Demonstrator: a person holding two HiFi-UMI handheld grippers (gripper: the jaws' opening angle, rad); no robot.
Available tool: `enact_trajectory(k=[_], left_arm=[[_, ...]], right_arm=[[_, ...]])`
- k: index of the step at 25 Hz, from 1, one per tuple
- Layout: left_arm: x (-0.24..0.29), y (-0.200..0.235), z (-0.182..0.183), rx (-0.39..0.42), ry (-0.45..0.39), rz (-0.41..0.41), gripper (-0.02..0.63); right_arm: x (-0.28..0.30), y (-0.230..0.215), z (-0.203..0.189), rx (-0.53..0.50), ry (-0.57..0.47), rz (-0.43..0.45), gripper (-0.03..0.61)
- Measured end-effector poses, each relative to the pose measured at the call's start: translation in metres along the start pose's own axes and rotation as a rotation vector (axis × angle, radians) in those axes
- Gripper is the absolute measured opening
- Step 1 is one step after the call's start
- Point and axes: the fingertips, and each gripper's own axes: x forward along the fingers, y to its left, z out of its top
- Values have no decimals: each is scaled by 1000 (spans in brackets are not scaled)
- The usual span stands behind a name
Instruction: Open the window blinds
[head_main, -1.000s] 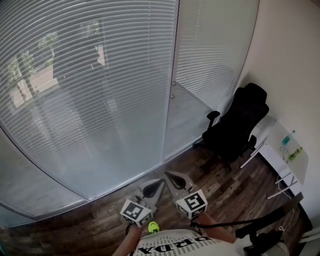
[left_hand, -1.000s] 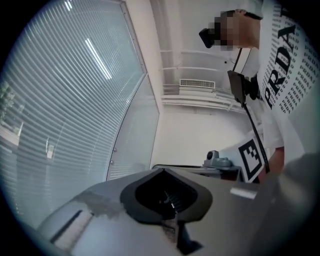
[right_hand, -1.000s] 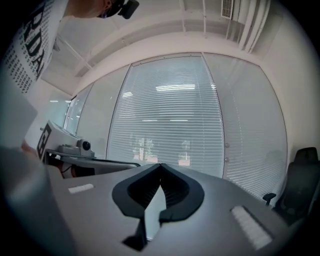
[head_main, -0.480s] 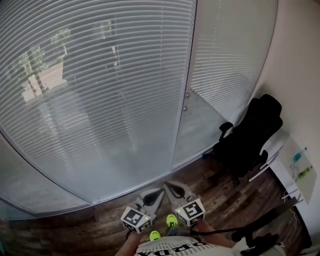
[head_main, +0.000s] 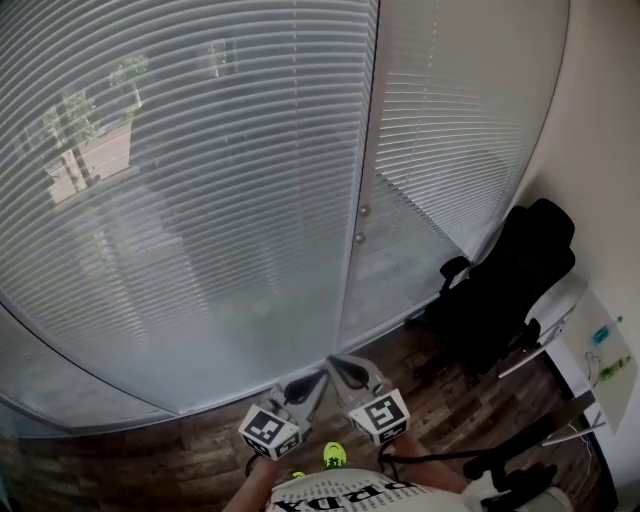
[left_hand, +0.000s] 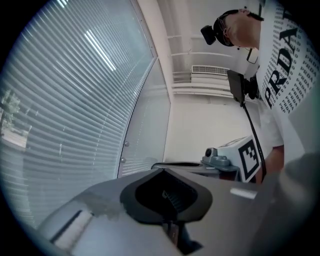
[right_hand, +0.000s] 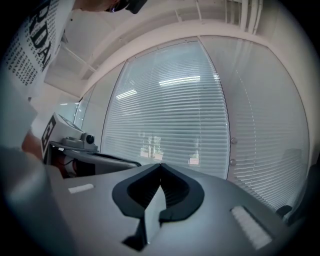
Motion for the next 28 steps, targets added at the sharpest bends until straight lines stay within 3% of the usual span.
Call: enact_trajectory(k=[4,10,20,28], left_arm=[[34,8,1,0,10,9,-8],[50,15,-16,3,-14,46,-8],[68,76,4,-21,-50,71,-8],[98,127,33,2,-86,-15,-8]], right_arm=[[4,-34,-2,13,3,5,9],[7,-50,-19,12,-4,21,9],[55,-87,-11,-3,4,-13,9],[108,-124,19,-43,-45,-81,9]])
